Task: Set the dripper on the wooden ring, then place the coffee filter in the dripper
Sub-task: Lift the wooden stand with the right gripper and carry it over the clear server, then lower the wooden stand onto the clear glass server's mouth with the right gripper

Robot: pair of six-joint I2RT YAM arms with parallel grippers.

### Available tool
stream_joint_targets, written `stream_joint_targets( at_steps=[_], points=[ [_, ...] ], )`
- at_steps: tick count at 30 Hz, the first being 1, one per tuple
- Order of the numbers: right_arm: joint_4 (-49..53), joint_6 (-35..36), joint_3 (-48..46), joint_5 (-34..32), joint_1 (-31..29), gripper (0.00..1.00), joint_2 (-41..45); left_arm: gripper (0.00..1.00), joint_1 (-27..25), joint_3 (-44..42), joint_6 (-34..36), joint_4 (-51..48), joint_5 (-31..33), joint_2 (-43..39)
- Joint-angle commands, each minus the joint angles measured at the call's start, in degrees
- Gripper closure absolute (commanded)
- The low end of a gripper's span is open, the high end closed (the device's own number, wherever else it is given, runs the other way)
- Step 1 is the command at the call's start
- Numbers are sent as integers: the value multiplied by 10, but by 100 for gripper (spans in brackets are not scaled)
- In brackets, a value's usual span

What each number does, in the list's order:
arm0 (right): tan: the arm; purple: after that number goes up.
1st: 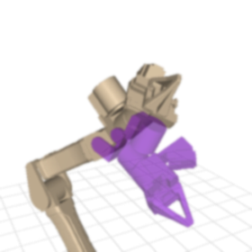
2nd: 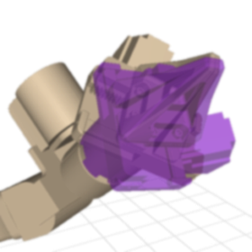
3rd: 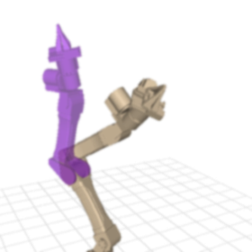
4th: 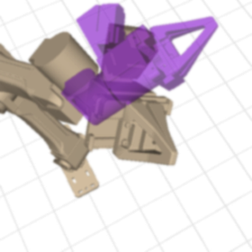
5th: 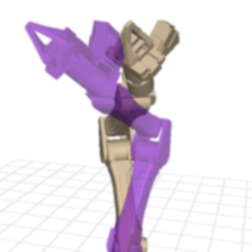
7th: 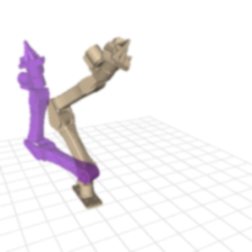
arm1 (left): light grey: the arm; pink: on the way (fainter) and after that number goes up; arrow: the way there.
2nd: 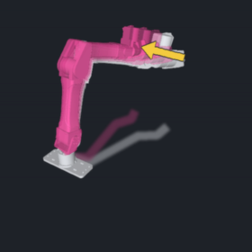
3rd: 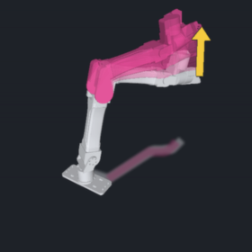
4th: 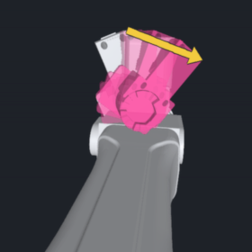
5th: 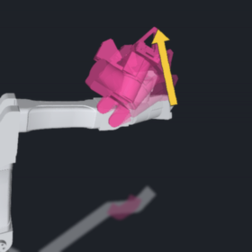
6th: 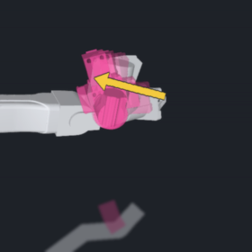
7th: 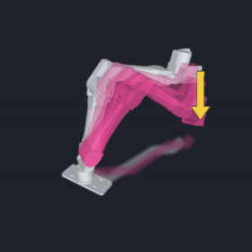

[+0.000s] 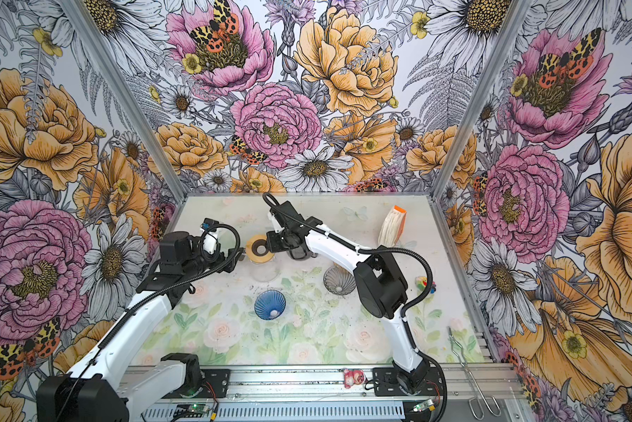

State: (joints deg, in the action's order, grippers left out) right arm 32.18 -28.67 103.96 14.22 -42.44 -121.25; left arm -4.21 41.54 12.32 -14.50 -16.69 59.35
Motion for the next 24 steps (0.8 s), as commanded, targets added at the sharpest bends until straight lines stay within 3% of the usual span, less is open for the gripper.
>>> stream_joint_targets(
  at_steps=[1,24],
  points=[
    [5,-2,20,-26,-4,76,4,1,4,-7,-3,15,12,1],
    [19,-5,33,-40,-7,66,9,1,3,-7,-4,16,11,-1]
  ],
)
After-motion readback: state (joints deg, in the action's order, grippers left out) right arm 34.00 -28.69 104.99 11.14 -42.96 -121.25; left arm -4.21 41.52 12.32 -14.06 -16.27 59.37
